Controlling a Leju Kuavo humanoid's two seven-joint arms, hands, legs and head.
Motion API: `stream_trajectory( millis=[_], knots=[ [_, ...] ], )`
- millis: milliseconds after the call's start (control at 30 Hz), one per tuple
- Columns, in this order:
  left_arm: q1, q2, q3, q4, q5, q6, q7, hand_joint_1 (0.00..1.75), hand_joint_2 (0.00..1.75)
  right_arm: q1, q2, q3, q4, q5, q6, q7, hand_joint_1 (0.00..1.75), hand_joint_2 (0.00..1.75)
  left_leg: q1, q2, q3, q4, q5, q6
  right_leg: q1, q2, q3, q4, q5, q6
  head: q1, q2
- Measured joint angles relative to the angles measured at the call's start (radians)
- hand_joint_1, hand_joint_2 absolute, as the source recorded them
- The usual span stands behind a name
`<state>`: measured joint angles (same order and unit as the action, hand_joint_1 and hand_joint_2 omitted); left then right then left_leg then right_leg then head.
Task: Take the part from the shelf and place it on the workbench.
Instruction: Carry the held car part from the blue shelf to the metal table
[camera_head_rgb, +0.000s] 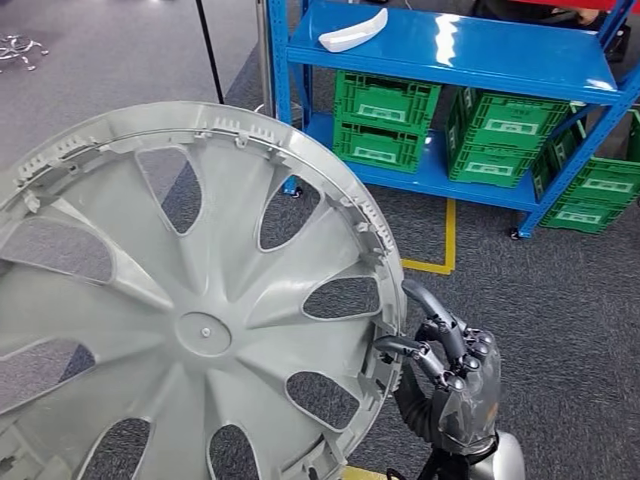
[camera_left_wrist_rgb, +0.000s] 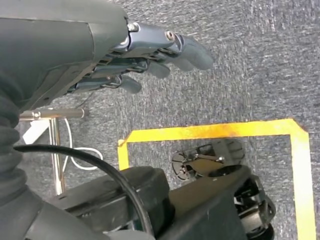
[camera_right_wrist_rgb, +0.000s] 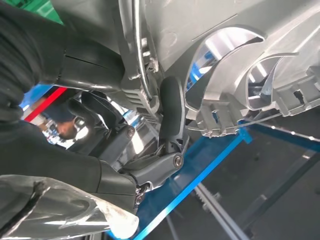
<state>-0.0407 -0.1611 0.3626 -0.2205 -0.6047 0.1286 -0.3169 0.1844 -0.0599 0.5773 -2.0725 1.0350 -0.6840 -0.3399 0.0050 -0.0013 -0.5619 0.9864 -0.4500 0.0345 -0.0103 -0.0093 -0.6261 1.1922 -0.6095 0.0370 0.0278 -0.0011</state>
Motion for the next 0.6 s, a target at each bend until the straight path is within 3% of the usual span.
stream_trajectory(
  millis=[33, 67, 100, 167, 233, 267, 333, 400, 433, 533, 567, 600],
  knots=[
    [0.001, 0.000, 0.001, 0.000, 0.001, 0.001, -0.001, 0.00, 1.75, 0.000, -0.001, 0.001, 0.001, -0.002, 0.000, 0.000, 1.75, 1.75, -0.002, -0.007, -0.003, 0.001, 0.001, 0.001, 0.000, 0.004, -0.028, 0.060, -0.021, 0.000, 0.000, 0.000],
    [0.003, 0.000, 0.002, 0.000, 0.001, 0.002, -0.001, 0.00, 1.75, -0.001, -0.002, 0.002, 0.003, -0.004, 0.000, 0.000, 1.75, 1.75, -0.003, -0.014, -0.004, 0.002, 0.002, 0.002, 0.000, 0.006, -0.042, 0.089, -0.023, -0.001, 0.000, 0.000],
    [0.005, 0.000, 0.004, 0.000, 0.002, 0.002, -0.001, 0.00, 1.75, -0.001, -0.002, 0.004, 0.004, -0.005, 0.000, 0.000, 1.75, 1.75, -0.004, -0.022, -0.005, 0.003, 0.003, 0.002, 0.000, 0.007, -0.035, 0.077, -0.004, -0.003, 0.000, 0.000],
    [0.006, 0.000, 0.006, 0.000, 0.002, 0.003, -0.002, 0.00, 1.75, -0.003, -0.003, 0.005, 0.006, -0.006, 0.000, 0.000, 1.75, 1.75, -0.005, -0.039, -0.005, 0.007, 0.003, 0.001, 0.000, 0.021, 0.028, -0.051, 0.066, -0.009, 0.000, 0.000],
    [0.006, -0.001, 0.008, 0.000, 0.002, 0.003, -0.003, 0.00, 1.75, -0.006, -0.003, 0.005, 0.006, -0.007, 0.000, 0.000, 1.75, 1.75, -0.008, -0.056, -0.012, 0.014, 0.004, -0.006, -0.002, 0.047, 0.088, -0.170, 0.103, -0.013, -0.001, 0.000],
    [0.006, -0.001, 0.009, 0.000, 0.002, 0.004, -0.003, 0.00, 1.75, -0.007, -0.004, 0.006, 0.007, -0.007, 0.000, 0.000, 1.75, 1.75, -0.008, -0.062, -0.017, 0.016, 0.006, -0.011, -0.001, 0.055, 0.099, -0.193, 0.104, -0.015, -0.001, 0.000],
    [0.009, 0.000, 0.012, 0.001, 0.002, 0.005, -0.004, 0.00, 1.75, -0.008, -0.004, 0.007, 0.008, -0.008, 0.000, 0.000, 1.75, 1.75, -0.007, -0.073, -0.025, 0.018, 0.011, -0.023, -0.002, 0.049, 0.103, -0.197, 0.105, -0.020, -0.002, 0.000],
    [0.013, 0.001, 0.015, 0.001, 0.004, 0.008, -0.004, 0.00, 1.75, -0.010, -0.004, 0.010, 0.009, -0.011, 0.000, 0.001, 1.75, 1.75, -0.007, -0.060, -0.035, 0.039, -0.004, -0.034, -0.005, 0.034, 0.103, -0.201, 0.110, -0.030, -0.005, 0.000],
    [0.013, 0.002, 0.016, 0.001, 0.005, 0.009, -0.005, 0.00, 1.75, -0.012, -0.004, 0.012, 0.010, -0.013, 0.000, 0.002, 1.75, 1.75, -0.007, -0.045, -0.051, 0.075, -0.028, -0.040, -0.008, 0.024, 0.103, -0.203, 0.111, -0.034, -0.007, 0.000],
    [0.013, 0.002, 0.017, 0.002, 0.005, 0.011, -0.006, 0.00, 1.75, -0.014, -0.005, 0.017, 0.015, -0.017, 0.000, 0.004, 1.75, 1.75, -0.001, -0.012, -0.134, 0.266, -0.119, -0.054, -0.007, -0.005, 0.103, -0.202, 0.111, -0.039, -0.012, 0.000],
    [0.014, 0.002, 0.018, 0.002, 0.005, 0.011, -0.007, 0.00, 1.75, -0.016, -0.005, 0.019, 0.018, -0.017, 0.000, 0.004, 1.75, 1.75, 0.001, -0.010, -0.150, 0.304, -0.128, -0.057, -0.007, -0.014, 0.103, -0.202, 0.110, -0.040, -0.012, 0.000],
    [0.015, 0.002, 0.020, 0.002, 0.005, 0.012, -0.007, 0.00, 1.75, -0.018, -0.005, 0.021, 0.020, -0.018, 0.000, 0.004, 1.75, 1.75, 0.002, -0.008, -0.147, 0.303, -0.117, -0.057, -0.007, -0.022, 0.103, -0.202, 0.110, -0.039, -0.012, 0.000]
  ],
)
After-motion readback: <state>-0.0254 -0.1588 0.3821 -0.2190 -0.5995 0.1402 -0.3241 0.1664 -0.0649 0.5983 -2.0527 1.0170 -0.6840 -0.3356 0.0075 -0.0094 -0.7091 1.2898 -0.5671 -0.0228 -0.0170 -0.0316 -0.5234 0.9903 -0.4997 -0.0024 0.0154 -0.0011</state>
